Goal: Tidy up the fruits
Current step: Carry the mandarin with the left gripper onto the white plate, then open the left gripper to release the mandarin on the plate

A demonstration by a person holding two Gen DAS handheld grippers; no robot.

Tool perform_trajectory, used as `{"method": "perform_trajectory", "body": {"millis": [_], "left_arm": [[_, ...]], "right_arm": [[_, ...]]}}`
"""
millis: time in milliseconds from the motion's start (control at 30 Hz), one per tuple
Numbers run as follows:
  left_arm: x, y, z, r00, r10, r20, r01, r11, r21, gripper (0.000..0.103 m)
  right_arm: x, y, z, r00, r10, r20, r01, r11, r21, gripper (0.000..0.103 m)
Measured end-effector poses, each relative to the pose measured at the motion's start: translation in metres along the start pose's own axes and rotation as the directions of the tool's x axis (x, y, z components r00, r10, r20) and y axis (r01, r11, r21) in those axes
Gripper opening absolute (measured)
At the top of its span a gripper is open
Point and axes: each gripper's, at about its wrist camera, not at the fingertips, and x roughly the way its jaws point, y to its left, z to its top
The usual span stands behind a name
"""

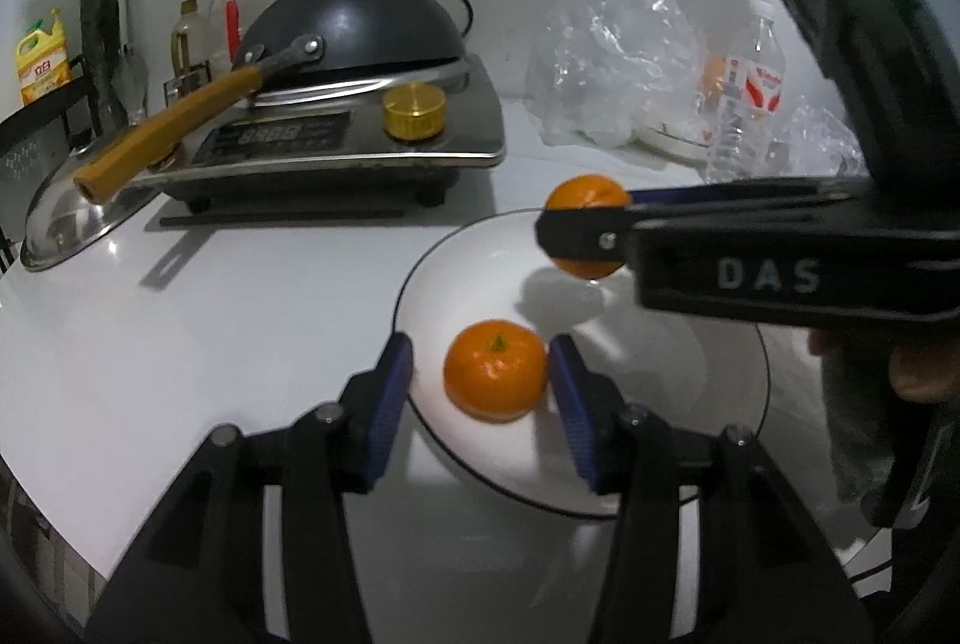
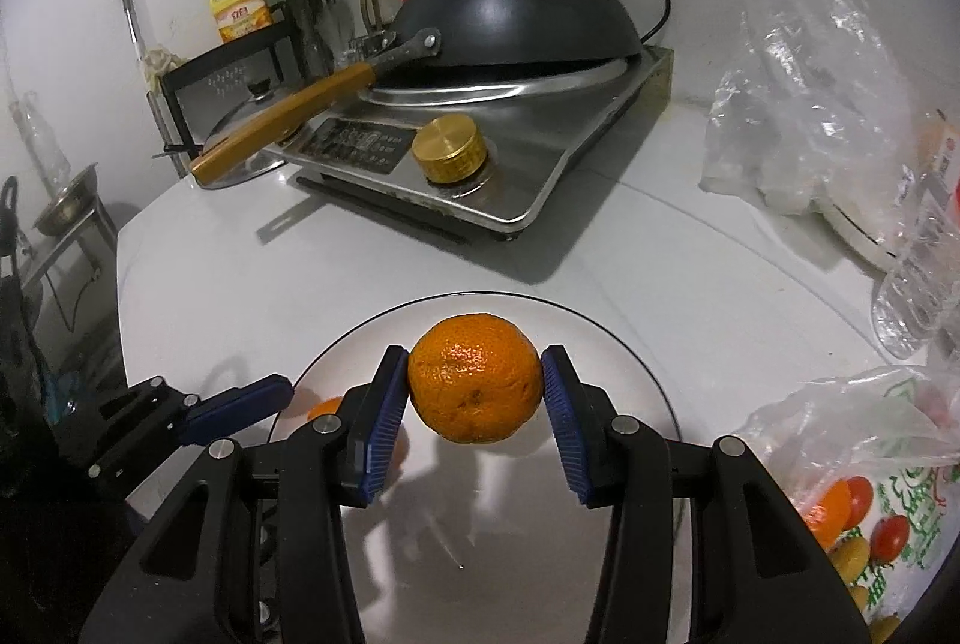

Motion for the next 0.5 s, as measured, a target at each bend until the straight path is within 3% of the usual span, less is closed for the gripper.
{"method": "perform_trajectory", "body": {"millis": [500], "left_arm": [[-0.005, 0.010, -0.015, 1.000, -0.014, -0.011, 0.013, 0.999, -0.050, 0.049]], "right_arm": [[0.024, 0.020, 0.004, 0.998, 0.027, -0.062, -0.028, 0.999, -0.016, 0.048]]}}
